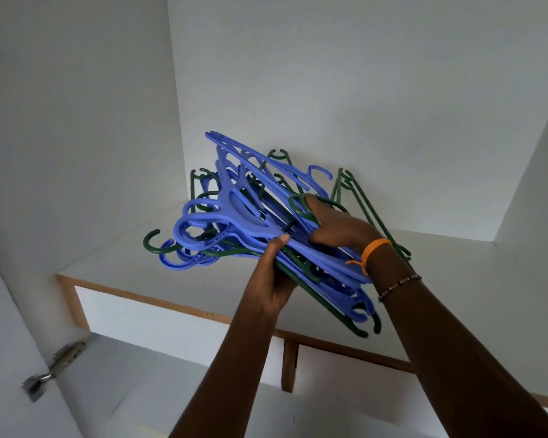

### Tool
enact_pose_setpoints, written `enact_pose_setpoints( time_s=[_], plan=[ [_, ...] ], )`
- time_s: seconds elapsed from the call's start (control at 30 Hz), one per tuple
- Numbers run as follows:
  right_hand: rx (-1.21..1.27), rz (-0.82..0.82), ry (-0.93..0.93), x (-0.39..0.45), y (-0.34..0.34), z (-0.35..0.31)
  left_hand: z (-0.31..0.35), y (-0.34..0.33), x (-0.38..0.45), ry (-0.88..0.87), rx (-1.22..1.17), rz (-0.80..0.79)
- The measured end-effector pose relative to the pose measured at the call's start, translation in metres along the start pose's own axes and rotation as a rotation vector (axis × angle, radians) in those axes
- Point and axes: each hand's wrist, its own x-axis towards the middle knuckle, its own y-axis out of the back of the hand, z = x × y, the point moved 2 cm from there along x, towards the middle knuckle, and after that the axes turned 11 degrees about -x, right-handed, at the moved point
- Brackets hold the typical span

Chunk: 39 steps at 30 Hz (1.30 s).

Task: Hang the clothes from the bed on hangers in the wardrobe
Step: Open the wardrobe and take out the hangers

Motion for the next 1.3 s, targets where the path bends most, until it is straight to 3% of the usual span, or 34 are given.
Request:
enact_pose_setpoints(
  time_s=[0.4, 0.77, 1.03, 1.3],
  plan=[
    [-0.036, 0.003, 0.052, -0.118, -0.039, -0.088, 0.01, 0.038, -0.14, -0.053, -0.063, 0.03],
    [-0.074, -0.101, -0.091, -0.274, -0.117, -0.214, 0.036, 0.117, -0.333, 0.07, -0.076, 0.002],
    [-0.089, -0.2, -0.161, -0.389, -0.174, -0.282, 0.04, 0.158, -0.484, 0.175, -0.06, 0.203],
    [-0.057, -0.273, -0.113, -0.484, -0.221, -0.334, 0.038, 0.183, -0.609, 0.191, -0.017, 0.384]
  ],
)
